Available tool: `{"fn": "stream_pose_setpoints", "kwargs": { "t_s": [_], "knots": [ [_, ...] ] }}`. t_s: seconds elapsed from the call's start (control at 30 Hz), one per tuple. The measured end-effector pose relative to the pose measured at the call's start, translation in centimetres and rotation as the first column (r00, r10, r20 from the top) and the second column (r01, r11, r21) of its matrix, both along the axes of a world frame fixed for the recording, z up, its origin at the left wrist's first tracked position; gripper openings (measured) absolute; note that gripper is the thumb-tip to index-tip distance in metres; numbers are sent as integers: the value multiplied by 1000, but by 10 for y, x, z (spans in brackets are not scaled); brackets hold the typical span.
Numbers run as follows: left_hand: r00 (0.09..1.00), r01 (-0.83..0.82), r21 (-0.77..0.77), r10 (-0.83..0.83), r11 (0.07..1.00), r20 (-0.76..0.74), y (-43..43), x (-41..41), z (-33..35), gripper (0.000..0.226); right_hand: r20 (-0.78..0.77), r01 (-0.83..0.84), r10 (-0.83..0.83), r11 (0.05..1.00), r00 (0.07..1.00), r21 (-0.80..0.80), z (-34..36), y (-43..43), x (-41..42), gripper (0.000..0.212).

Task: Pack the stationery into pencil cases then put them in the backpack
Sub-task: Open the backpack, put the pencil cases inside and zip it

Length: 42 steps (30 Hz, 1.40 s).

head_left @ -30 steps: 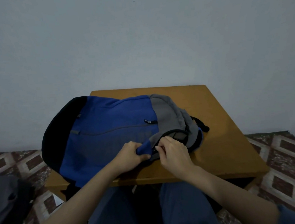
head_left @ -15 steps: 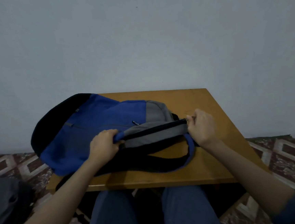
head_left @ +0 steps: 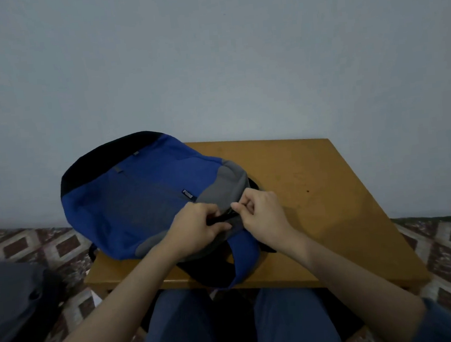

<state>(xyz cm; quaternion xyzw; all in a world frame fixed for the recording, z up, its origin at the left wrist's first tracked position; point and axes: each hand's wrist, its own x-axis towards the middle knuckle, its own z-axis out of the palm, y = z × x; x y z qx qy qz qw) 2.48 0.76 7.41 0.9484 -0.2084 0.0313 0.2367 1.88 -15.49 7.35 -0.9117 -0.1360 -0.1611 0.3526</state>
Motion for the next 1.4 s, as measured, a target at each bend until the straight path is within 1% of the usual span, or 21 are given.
{"fn": "stream_pose_setpoints", "kwargs": {
  "t_s": [0.1, 0.17, 0.23, 0.3, 0.37, 0.4, 0.47, 0.53, 0.57, 0.63, 0.7, 0.73, 0.77, 0.83, 0.9, 0.97, 1.03, 1.1, 1.2, 1.27, 1.4],
  "knots": [
    [996, 85, -44, -84, 995, 16, 12, -7, -3, 40, 8, 40, -39, 994, 999, -98, -10, 0, 15, 27],
    [987, 160, -74, -158, 984, 30, 19, -14, -3, 42, -9, 127, -130, 982, 992, -142, -11, -7, 31, 25],
    [979, 202, -110, -201, 973, 19, 30, -21, -4, 44, -70, 226, -241, 958, 968, -176, -14, -21, 49, 28],
    [977, 204, -140, -211, 969, -38, 40, -25, -6, 43, -125, 280, -307, 940, 943, -195, -19, -35, 58, 32],
    [980, 162, -163, -178, 973, -92, 43, -28, -7, 37, -146, 249, -273, 954, 951, -165, -22, -38, 58, 34],
    [986, 115, -192, -136, 975, -98, 41, -29, -6, 32, -143, 218, -238, 965, 961, -144, -21, -36, 56, 36],
    [998, -9, -274, -10, 962, -69, 29, -28, -2, 25, -131, 152, -164, 983, 978, -103, -15, -31, 49, 39],
    [996, -86, -295, 81, 952, -30, 13, -22, 3, 28, -101, 86, -93, 994, 991, -73, -8, -26, 44, 38],
    [994, -105, -263, 103, 959, -24, 4, -18, 6, 31, -80, 57, -61, 997, 995, -53, -6, -23, 41, 37],
    [994, -105, -128, 103, 986, -22, -13, -11, 9, 34, -52, -1, 1, 1000, 999, -1, -3, -18, 38, 36],
    [995, -94, -19, 93, 995, -37, -24, -7, 7, 30, -35, -40, 40, 999, 999, 9, -1, -12, 35, 39],
    [995, -90, -6, 90, 996, -52, -26, -6, 6, 27, -28, -48, 49, 999, 998, 8, -2, -11, 34, 40],
    [994, -87, -23, 86, 996, -68, -24, -5, 4, 25, -25, -47, 47, 999, 999, 5, -3, -10, 34, 39],
    [993, -80, -114, 69, 990, -95, -16, -7, 5, 21, -32, -9, 8, 1000, 999, -12, -6, -11, 38, 37],
    [993, -60, -175, 42, 983, -107, -5, -11, 8, 21, -33, 45, -47, 997, 998, -59, -10, -9, 48, 39],
    [994, -27, -206, 5, 978, -108, 1, -19, 11, 23, -37, 115, -120, 985, 992, -129, -14, -9, 61, 37],
    [994, -5, -232, -21, 973, -110, 7, -27, 13, 25, -50, 173, -183, 972, 982, -161, -17, -8, 73, 34],
    [992, -6, -260, -28, 966, -126, 11, -30, 15, 24, -66, 187, -201, 966, 977, -176, -18, -5, 81, 33],
    [989, -30, -292, -14, 956, -147, 7, -30, 18, 26, -88, 172, -185, 975, 979, -138, -18, 1, 83, 31],
    [990, -57, -287, 17, 956, -140, -3, -27, 21, 26, -123, 184, -194, 979, 973, -81, -14, -7, 83, 31],
    [985, -97, -207, 64, 974, -160, -32, -10, 32, 22, -158, 239, -230, 970, 960, 39, -4, -52, 75, 28]
  ]
}}
